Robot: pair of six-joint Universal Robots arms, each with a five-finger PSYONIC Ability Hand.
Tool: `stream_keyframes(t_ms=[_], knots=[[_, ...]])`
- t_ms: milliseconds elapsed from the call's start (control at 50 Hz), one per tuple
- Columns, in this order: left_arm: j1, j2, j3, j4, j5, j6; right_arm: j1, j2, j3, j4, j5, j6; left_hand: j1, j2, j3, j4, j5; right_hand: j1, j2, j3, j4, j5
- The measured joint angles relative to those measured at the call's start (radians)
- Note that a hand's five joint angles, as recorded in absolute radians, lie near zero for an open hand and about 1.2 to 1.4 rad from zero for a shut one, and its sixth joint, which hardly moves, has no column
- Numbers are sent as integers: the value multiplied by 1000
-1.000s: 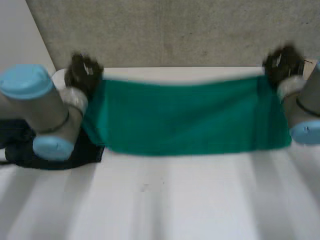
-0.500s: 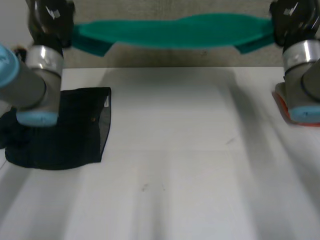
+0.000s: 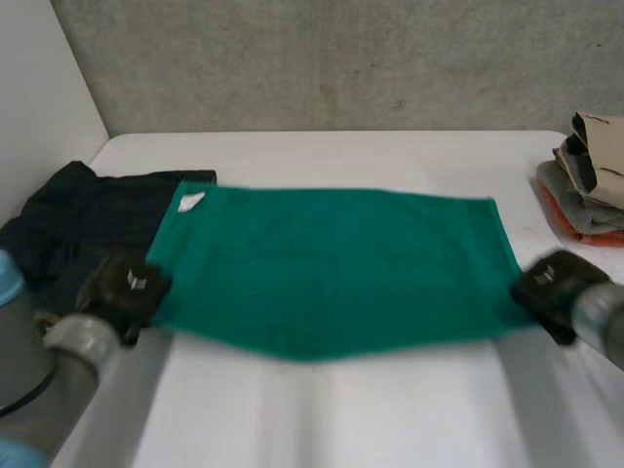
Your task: Fold the laundry.
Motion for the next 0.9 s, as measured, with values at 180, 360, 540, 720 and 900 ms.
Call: stream_keyframes(t_ms=[180,360,540,720,900], knots=[[10,155,-61,-233,-4,33,-118,-143,141,49,-58,-183,0,0,0,0,0,0,0,0,0,0],[-57,-74,129,-2,-19,3,-53,84,-12,-192,-16,-106,0,0,0,0,0,0,0,0,0,0],[-87,-383,436,220,-103,-37,48,354,-289,-429,74,-97,0,0,0,0,0,0,0,0,0,0],[-89,-666,773,272,-122,-26,62,626,-582,-553,83,-115,0,0,0,0,0,-74,-98,-104,-94,-81],[-106,-782,906,342,-109,-7,83,742,-711,-604,94,-89,-950,-969,-961,-980,-921,-798,-952,-973,-957,-935]])
